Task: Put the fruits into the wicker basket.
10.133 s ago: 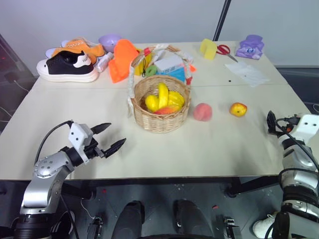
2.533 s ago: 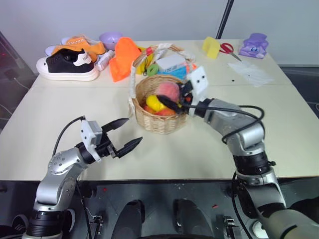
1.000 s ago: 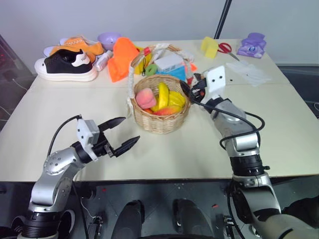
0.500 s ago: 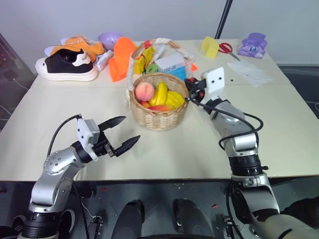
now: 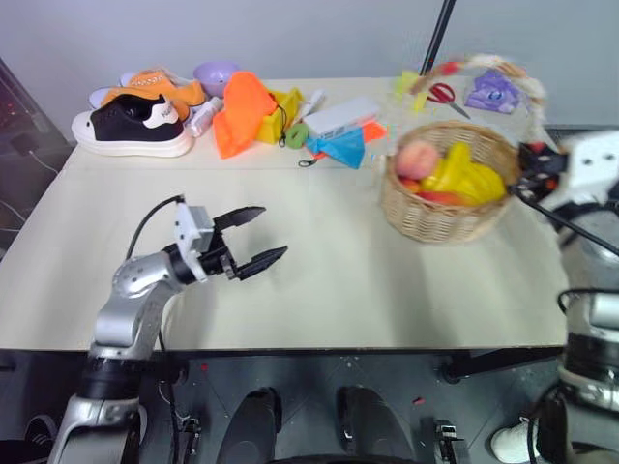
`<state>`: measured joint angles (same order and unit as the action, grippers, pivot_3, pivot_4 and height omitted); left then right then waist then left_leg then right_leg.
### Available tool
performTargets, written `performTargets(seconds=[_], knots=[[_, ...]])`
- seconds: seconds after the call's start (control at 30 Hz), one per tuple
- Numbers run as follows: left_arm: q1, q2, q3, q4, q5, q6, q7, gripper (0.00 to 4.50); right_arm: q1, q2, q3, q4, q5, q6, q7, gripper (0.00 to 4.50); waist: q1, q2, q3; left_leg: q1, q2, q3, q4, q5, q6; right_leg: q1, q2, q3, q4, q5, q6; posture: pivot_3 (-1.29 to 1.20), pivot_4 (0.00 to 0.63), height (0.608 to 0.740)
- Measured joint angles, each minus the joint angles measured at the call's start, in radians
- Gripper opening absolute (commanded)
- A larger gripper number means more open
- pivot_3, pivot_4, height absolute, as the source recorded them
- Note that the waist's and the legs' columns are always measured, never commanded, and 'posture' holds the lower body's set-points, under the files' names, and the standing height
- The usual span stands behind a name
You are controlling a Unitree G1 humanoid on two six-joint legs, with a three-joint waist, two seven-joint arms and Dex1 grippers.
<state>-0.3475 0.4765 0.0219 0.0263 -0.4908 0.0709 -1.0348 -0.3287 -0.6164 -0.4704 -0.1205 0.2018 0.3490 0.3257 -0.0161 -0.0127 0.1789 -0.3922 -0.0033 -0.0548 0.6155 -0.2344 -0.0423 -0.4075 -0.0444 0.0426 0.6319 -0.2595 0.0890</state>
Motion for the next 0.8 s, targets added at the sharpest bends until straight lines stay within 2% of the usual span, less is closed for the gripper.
performTargets(seconds=[0.17,0.33,0.63,0.67,0.7,0.8], knots=[[-0.137,-0.052,-0.043,0.162,0.028,-0.053,-0.091,4.50,0.121,0.016,-0.140,-0.066,0.005,0.025,-0.076,0.02,-0.003,0.001,0.000,0.001,0.000,0.001,0.000,0.000,0.000,0.000,0.000,0.001,0.000,0.000,0.000,0.00,0.150,0.740],[-0.190,-0.092,-0.060,0.256,0.047,-0.077,-0.153,4.50,0.160,0.078,-0.225,-0.139,0.056,0.092,-0.156,0.02,-0.003,0.001,0.000,0.001,0.000,0.000,0.001,0.000,0.000,0.000,0.001,0.001,0.001,0.000,0.000,0.00,0.150,0.740],[-0.201,-0.098,-0.069,0.276,0.051,-0.081,-0.183,4.50,0.197,0.135,-0.226,-0.160,0.069,0.119,-0.237,0.02,-0.001,0.001,-0.001,0.001,0.000,0.000,0.001,0.000,0.000,0.000,0.000,0.001,0.001,0.000,0.001,0.00,0.150,0.740],[-0.198,-0.098,-0.069,0.275,0.051,-0.081,-0.183,4.50,0.200,0.135,-0.219,-0.160,0.069,0.119,-0.238,0.99,-0.002,0.001,-0.001,0.001,0.000,0.000,0.001,0.000,0.000,0.000,0.000,0.001,0.001,0.000,0.001,0.00,0.150,0.740],[-0.195,-0.098,-0.069,0.274,0.051,-0.080,-0.182,4.50,0.201,0.136,-0.215,-0.160,0.071,0.118,-0.239,1.31,-0.002,0.001,-0.001,0.001,0.000,0.000,0.001,0.000,0.000,0.000,0.000,0.001,0.001,0.000,0.001,0.00,0.150,0.740],[-0.179,-0.097,-0.068,0.255,0.051,-0.077,-0.178,4.50,0.201,0.136,-0.213,-0.160,0.076,0.104,-0.241,2.77,0.000,0.001,-0.001,0.001,0.000,0.000,0.001,0.000,0.000,0.001,0.000,0.001,0.001,0.000,0.001,0.00,0.150,0.740]])
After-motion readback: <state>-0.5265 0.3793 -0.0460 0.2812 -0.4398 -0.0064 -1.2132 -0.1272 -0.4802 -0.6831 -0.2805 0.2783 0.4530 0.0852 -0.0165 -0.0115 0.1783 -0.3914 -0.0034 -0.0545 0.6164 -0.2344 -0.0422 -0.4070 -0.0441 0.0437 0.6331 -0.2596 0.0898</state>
